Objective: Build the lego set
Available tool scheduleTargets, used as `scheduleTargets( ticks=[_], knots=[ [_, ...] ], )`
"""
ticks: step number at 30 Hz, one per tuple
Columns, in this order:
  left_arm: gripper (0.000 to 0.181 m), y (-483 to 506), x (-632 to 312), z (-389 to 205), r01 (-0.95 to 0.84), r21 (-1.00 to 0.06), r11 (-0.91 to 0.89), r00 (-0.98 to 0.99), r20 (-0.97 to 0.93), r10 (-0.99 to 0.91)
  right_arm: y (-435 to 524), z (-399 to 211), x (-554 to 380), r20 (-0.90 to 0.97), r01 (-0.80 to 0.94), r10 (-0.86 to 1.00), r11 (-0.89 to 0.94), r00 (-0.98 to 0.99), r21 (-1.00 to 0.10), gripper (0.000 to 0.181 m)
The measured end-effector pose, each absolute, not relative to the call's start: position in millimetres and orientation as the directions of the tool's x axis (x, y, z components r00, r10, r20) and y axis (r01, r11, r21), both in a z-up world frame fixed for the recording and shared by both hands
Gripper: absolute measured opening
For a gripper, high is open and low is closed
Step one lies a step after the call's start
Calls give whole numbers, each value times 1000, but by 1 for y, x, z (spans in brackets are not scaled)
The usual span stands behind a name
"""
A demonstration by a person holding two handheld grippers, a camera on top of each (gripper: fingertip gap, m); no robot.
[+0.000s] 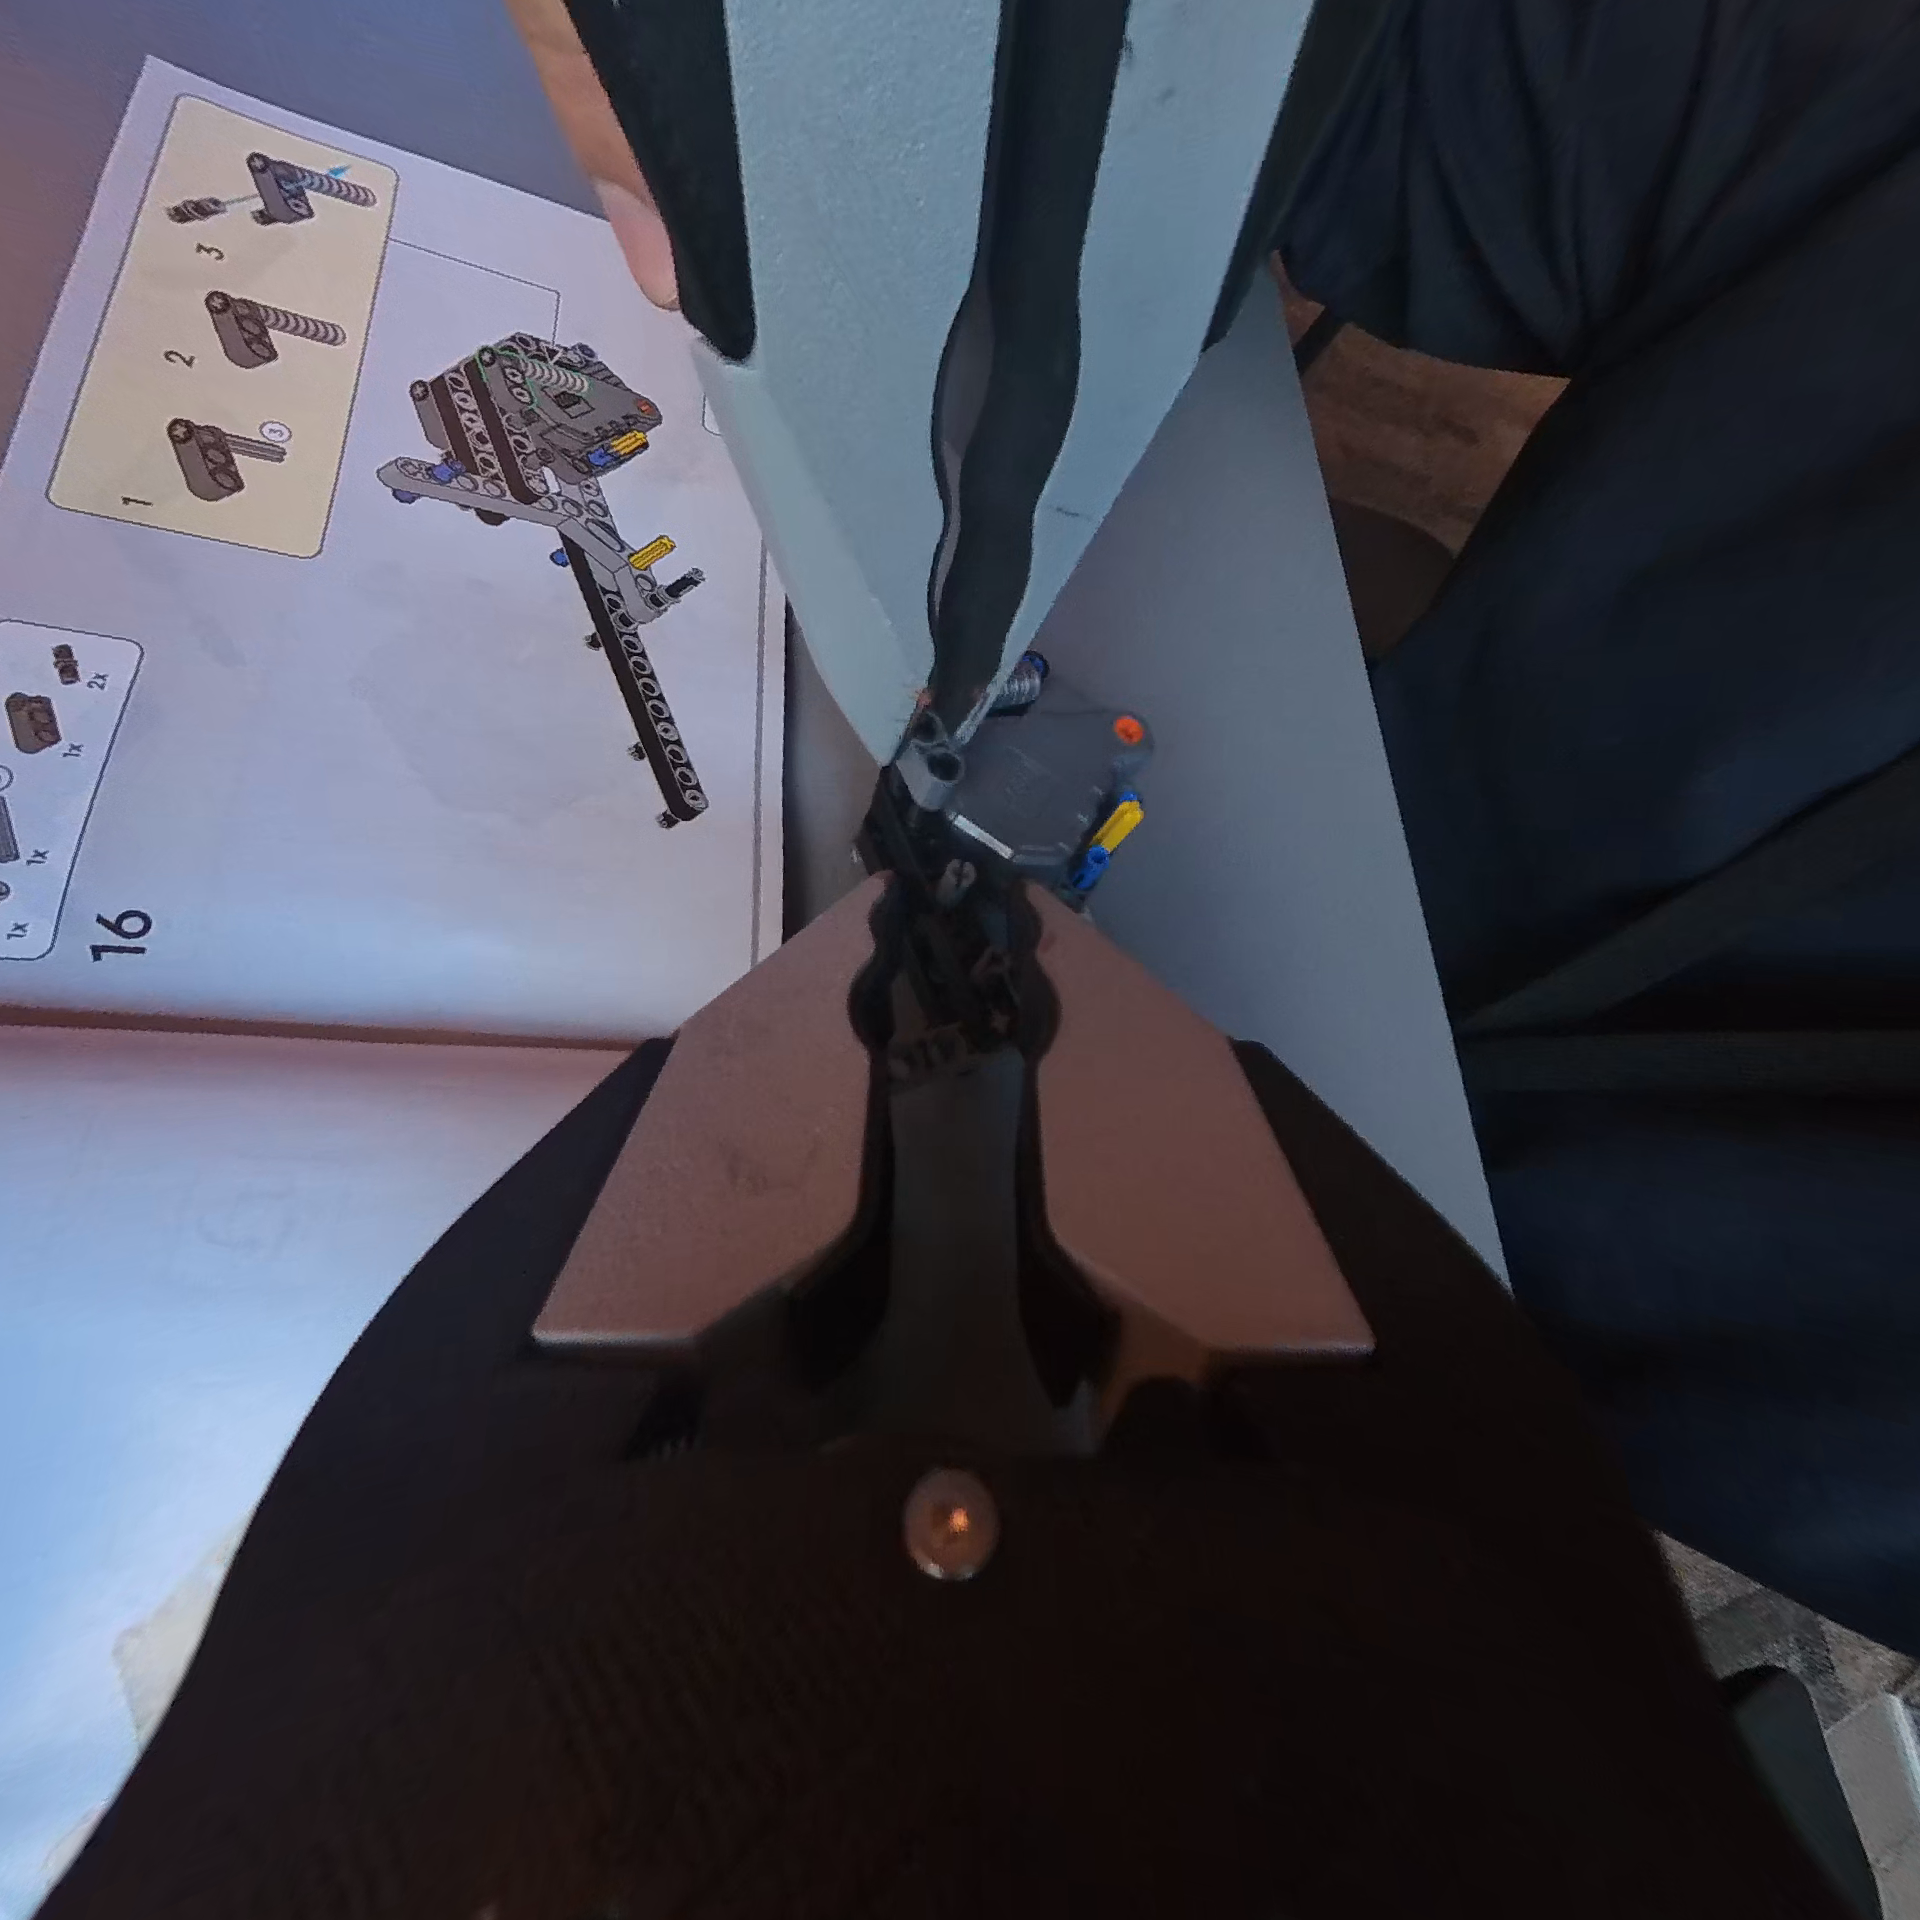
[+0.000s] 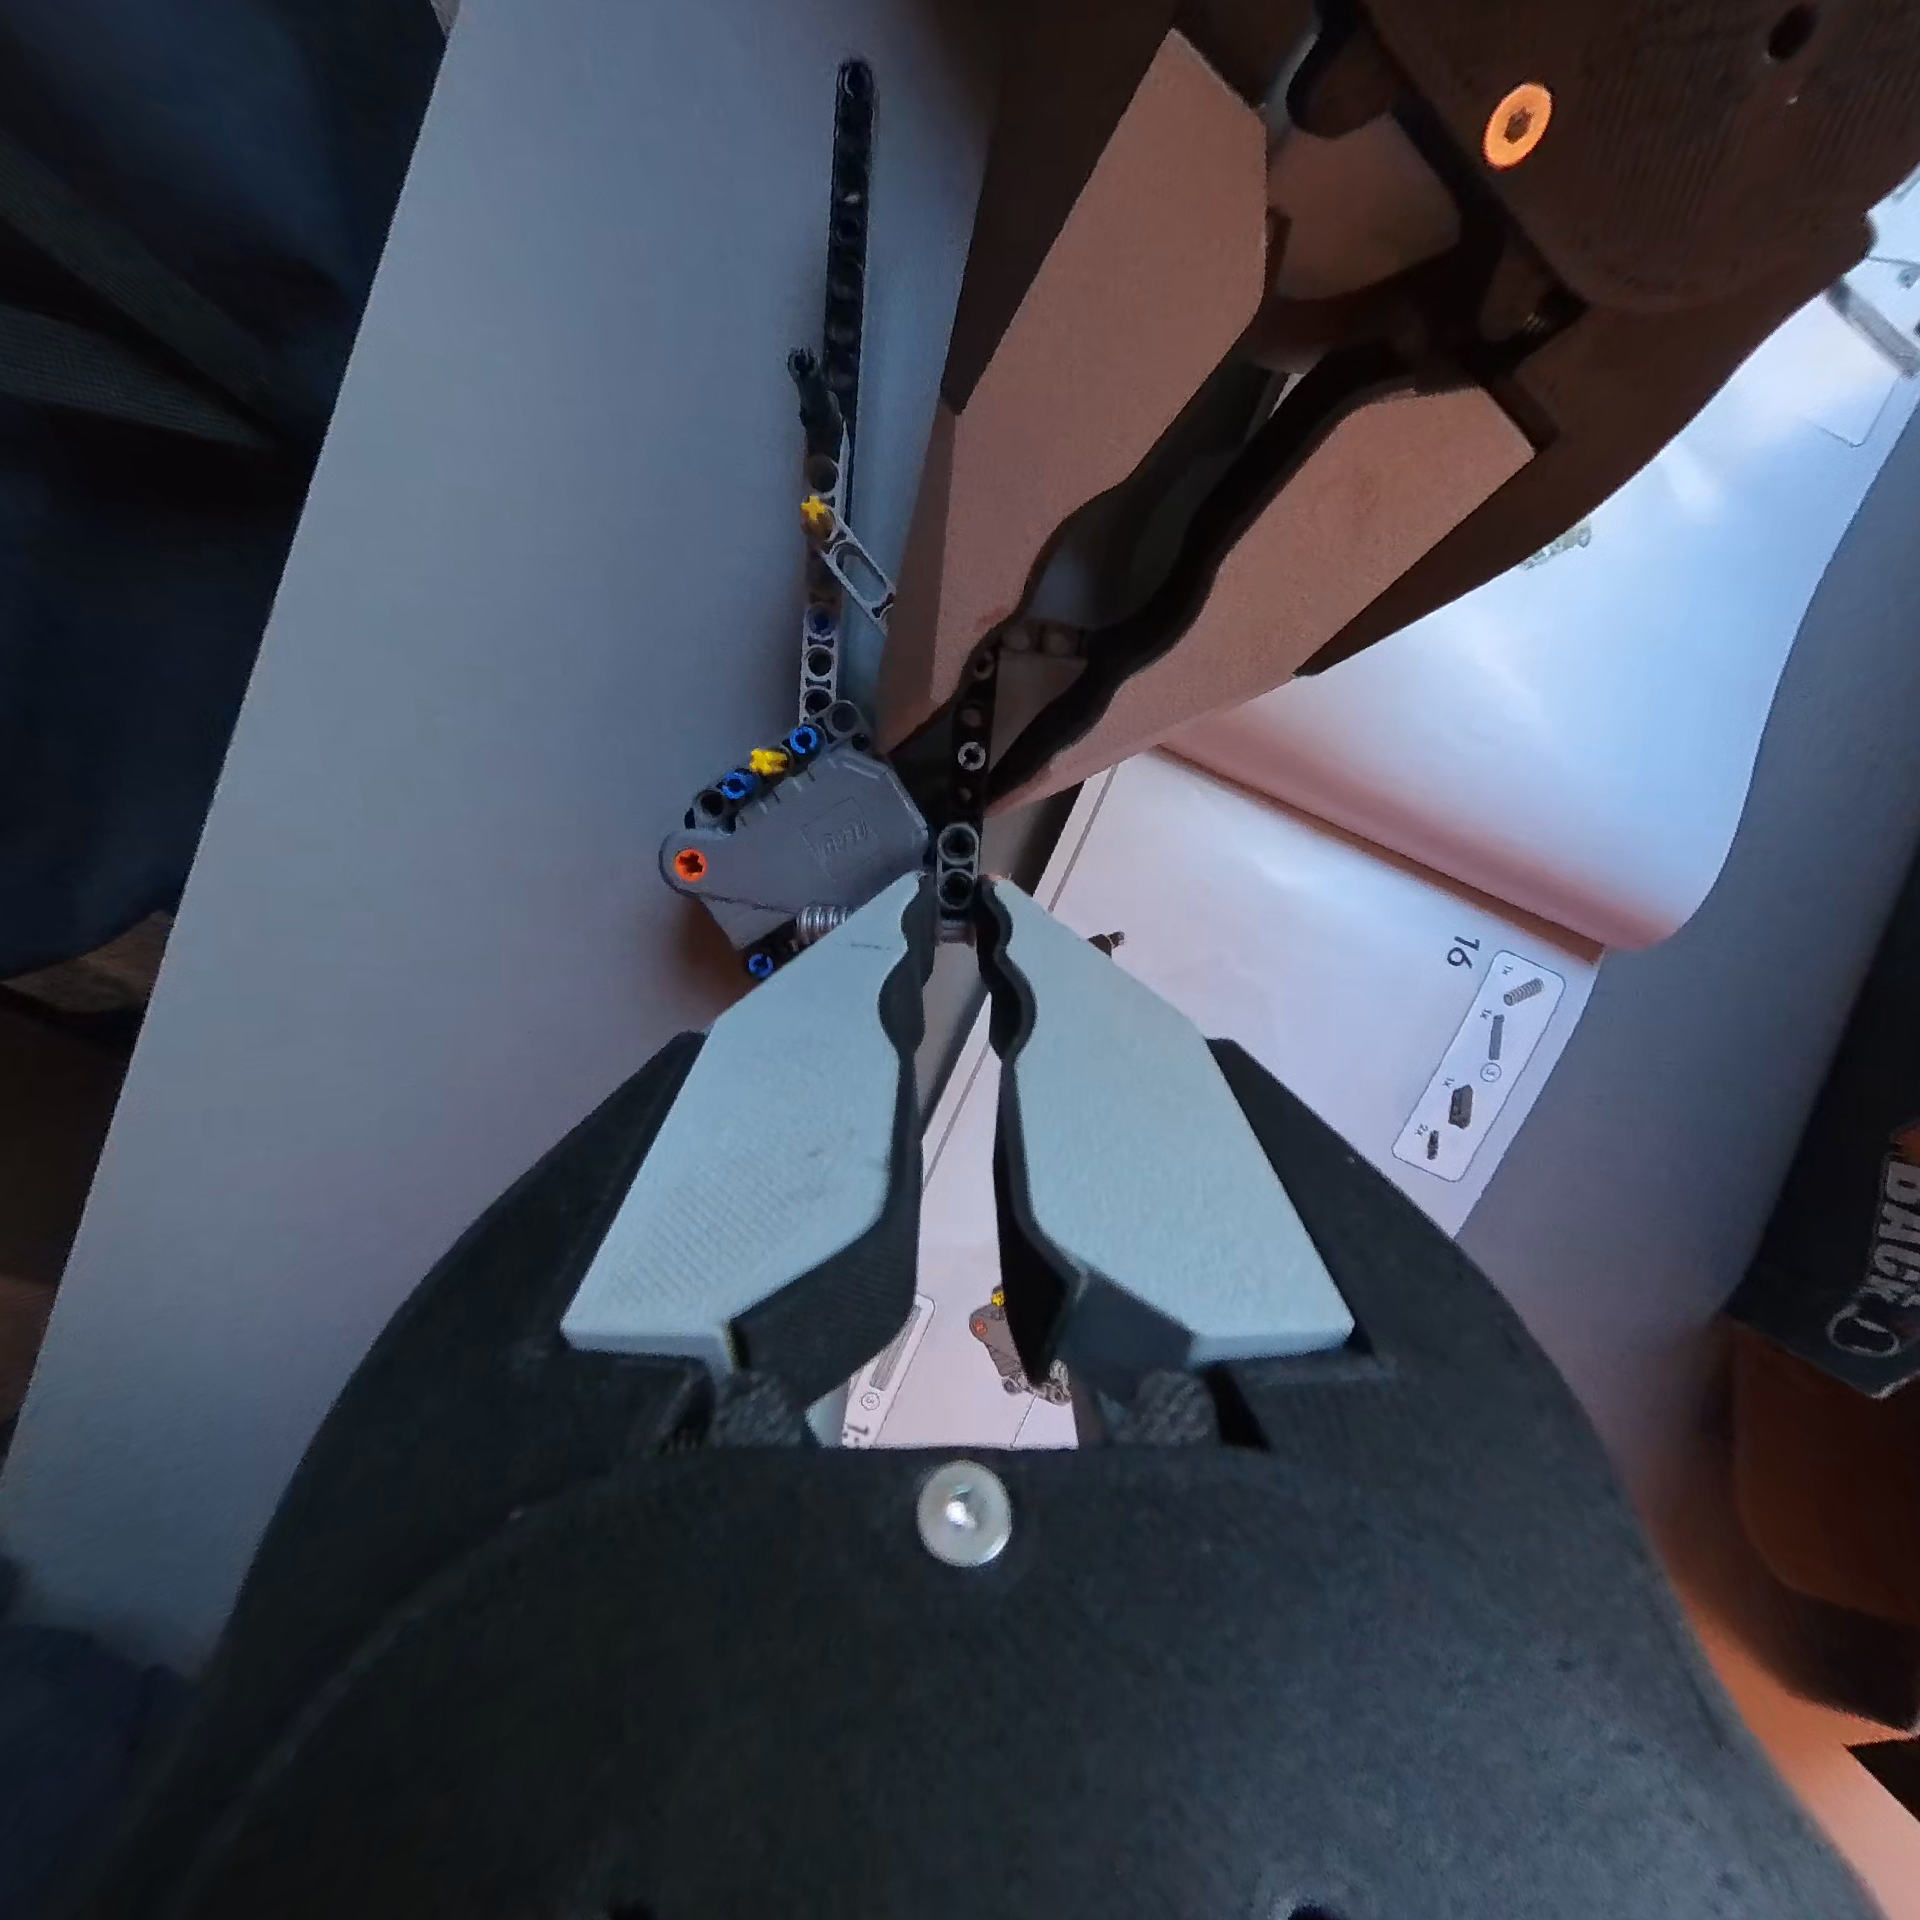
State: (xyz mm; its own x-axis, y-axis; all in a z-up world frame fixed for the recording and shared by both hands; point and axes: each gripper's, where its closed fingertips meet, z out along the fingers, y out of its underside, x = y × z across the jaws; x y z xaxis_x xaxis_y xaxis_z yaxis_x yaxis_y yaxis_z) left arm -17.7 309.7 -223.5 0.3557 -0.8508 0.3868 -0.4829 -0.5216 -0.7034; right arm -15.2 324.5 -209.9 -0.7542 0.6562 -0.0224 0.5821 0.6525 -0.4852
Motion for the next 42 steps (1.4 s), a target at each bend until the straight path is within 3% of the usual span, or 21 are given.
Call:
scheduleTargets(
  ticks=[16,24,42],
  knots=[
    [18,309,-15,-224,-468,-710,-527,359,392,-847,326,-211,-12,-278,678,666,466,-692,-569,5],
    [18,309,-16,-225,-473,-709,-524,364,384,-849,326,-211,-14,-268,673,668,470,-694,-570,5],
    [21,308,-13,-218,-471,-721,-508,365,365,-856,325,-212,-9,-94,702,730,603,-677,-378,5]
  ],
)
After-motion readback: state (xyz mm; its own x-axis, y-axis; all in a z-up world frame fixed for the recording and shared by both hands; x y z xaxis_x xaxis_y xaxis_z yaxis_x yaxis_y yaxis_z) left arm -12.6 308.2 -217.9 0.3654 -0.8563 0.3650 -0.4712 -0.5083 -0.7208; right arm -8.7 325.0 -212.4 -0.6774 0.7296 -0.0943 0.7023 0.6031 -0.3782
